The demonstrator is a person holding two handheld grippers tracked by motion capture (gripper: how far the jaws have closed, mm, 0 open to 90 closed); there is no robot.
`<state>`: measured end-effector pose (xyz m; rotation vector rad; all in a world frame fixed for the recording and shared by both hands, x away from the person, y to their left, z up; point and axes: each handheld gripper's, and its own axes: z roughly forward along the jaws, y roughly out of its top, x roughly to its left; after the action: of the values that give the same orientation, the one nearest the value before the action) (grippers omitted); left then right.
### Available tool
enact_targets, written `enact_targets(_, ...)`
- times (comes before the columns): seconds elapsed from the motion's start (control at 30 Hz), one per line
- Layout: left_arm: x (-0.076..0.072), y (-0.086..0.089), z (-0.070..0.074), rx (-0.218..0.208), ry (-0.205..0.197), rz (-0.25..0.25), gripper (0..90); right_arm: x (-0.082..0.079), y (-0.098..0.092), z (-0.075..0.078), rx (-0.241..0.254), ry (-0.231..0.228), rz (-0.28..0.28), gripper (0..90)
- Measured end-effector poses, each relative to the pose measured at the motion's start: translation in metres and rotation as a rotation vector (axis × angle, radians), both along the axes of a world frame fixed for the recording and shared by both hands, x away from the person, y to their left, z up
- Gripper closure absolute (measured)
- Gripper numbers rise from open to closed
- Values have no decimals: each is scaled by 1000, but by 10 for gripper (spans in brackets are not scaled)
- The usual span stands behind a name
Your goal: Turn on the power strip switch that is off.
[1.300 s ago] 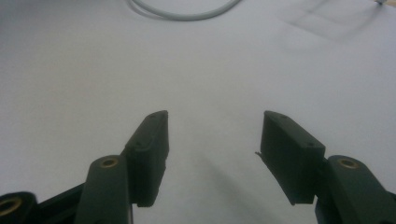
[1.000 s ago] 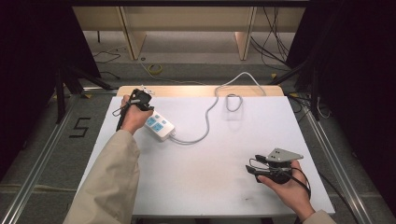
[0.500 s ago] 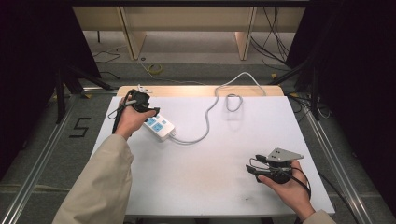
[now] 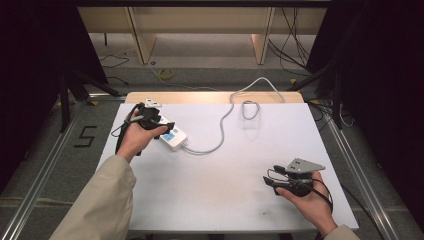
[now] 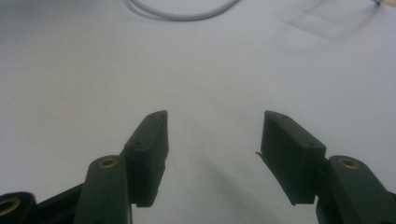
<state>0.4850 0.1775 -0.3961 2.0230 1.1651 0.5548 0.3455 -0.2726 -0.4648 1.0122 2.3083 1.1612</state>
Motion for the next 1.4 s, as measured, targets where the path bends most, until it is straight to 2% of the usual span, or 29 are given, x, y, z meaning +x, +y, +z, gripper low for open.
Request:
enact_targets(0.13,-11,-4,2,-9,-13,-27,377,0,0,0,1,1,0,422)
enact_targets(0.3,-22,-8,3,0,-22,-52,369,1,0,1,1,-3,2,421)
enact_targets(0.47,-32,-7,5,-10,-25,-61,361,1,-1,1,3,-2,1,420)
enact_targets(0.63,-43,-6,6,-8,-44,-77,355,1,-1,1,4,-3,2,419)
enact_targets(0.7,-49,-3,8,-23,-53,-77,346,1,-1,1,4,-3,3,419)
enact_targets(0.83,-57,-2,10,-25,-71,-79,340,1,-1,1,2,-2,4,419)
enact_targets(0.97,-65,0,7,-29,-69,-89,338,1,-1,1,4,0,5,419)
enact_targets(1.4,-88,5,-7,-18,-97,-99,331,1,-1,1,4,1,16,414)
